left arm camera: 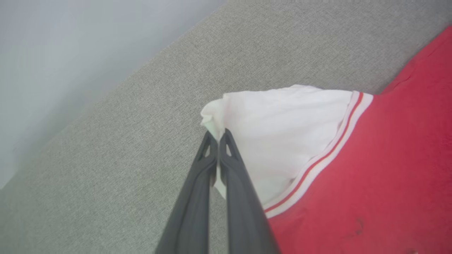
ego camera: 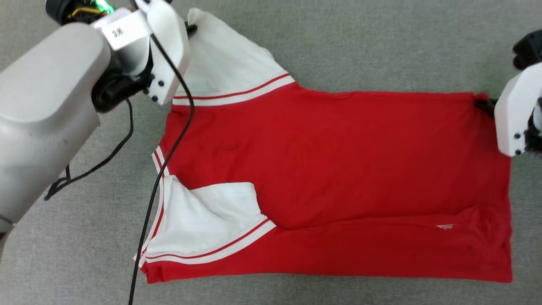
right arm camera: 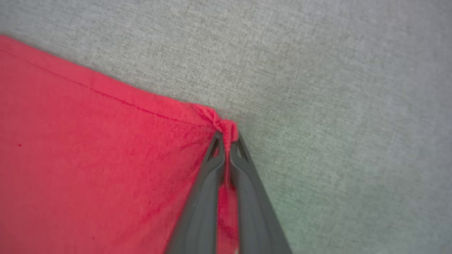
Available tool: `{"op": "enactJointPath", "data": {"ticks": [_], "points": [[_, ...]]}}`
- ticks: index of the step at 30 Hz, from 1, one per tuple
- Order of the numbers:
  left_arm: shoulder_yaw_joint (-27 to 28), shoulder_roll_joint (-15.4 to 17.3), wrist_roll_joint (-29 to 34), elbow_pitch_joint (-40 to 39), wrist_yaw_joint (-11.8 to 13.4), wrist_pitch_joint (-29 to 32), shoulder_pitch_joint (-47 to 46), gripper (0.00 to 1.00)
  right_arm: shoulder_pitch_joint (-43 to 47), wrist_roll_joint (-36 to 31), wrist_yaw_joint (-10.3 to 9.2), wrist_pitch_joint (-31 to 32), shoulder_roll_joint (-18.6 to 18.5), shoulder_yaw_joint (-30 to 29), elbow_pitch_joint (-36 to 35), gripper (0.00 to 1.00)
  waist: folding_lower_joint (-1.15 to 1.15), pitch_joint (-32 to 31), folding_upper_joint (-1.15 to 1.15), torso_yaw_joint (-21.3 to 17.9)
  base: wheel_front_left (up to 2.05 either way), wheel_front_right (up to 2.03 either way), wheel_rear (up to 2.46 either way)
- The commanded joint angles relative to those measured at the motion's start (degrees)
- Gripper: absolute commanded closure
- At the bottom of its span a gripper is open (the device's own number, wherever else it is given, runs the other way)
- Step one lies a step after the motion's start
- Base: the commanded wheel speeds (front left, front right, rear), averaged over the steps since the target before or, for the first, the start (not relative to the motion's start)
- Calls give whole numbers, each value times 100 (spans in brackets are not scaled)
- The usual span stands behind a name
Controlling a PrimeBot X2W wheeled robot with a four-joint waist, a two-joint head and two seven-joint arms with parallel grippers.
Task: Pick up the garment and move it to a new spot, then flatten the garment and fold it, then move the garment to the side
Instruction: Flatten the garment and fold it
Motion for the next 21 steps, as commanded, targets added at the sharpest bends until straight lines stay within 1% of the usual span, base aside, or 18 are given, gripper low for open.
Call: {"op": "enactJointPath", "data": {"ticks": [1,4,9,14,21], "points": [[-2,49,-16,9,-3,-65,142,100,87,61,-3,-124,40,131,56,100,1,-174,0,-65,0,0,0],[-34,130,-66,-41,3,-202,399,100,182,199,-3,-523,-44,260,-34,100,1,-414,0,-78,0,0,0],[-68,295,-142,-234,98,-413,858,100,474,416,-4,-1086,-196,399,-134,100,1,-830,0,-75,0,0,0],[-108,518,-244,-547,275,-581,1406,100,914,563,-4,-1444,-318,592,-285,100,1,-1267,0,-112,0,0,0],[-205,936,-434,-1161,643,-806,2367,100,1523,703,-4,-1732,-385,759,-506,100,1,-1814,0,-139,0,0,0]]}}
